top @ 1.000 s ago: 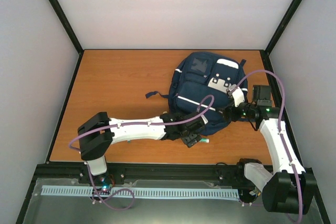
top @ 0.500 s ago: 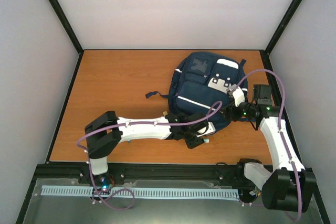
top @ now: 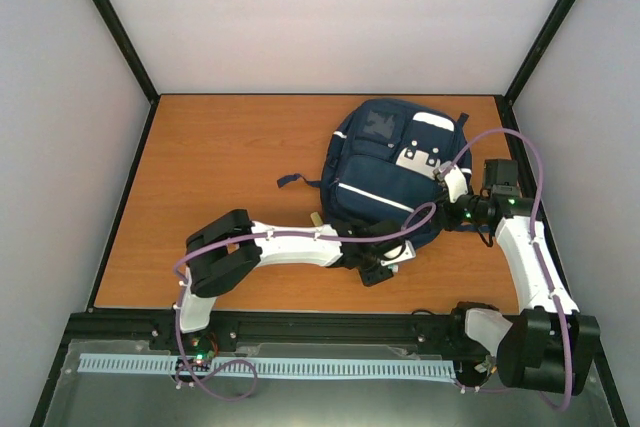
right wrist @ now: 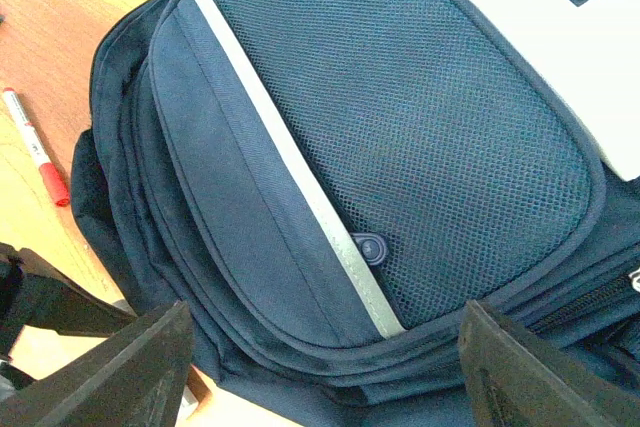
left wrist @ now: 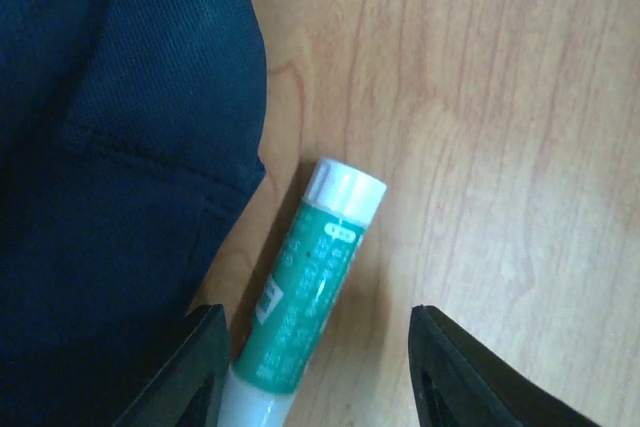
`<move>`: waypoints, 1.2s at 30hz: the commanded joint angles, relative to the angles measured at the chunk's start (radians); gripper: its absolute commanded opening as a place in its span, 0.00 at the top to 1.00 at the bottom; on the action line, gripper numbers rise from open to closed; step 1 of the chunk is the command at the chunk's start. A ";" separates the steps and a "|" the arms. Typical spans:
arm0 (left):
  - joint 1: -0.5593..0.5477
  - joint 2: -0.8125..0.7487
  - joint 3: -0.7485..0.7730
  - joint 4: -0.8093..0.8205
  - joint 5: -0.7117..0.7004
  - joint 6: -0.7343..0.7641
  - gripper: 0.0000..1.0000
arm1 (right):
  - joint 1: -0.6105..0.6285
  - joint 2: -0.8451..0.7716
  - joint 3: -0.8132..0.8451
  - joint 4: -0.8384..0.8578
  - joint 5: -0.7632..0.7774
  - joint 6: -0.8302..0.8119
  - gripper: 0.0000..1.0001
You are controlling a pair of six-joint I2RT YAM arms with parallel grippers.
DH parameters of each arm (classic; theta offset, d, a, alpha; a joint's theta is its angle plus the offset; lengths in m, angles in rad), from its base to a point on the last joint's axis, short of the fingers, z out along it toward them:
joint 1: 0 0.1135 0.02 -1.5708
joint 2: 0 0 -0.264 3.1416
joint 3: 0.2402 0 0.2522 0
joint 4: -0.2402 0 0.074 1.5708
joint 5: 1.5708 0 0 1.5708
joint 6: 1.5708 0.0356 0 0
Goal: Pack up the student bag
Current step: Pick up the stationery from the center of the board.
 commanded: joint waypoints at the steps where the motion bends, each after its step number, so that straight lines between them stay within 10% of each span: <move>1: -0.009 0.044 0.071 0.007 -0.015 0.028 0.49 | -0.005 0.027 0.033 -0.022 -0.038 -0.014 0.27; 26: -0.012 0.096 0.103 -0.121 0.010 0.040 0.82 | -0.011 0.069 0.042 -0.046 -0.059 -0.042 0.34; 36: -0.011 -0.185 -0.048 -0.107 0.019 -0.081 0.86 | -0.012 0.057 0.057 -0.051 -0.005 -0.159 0.41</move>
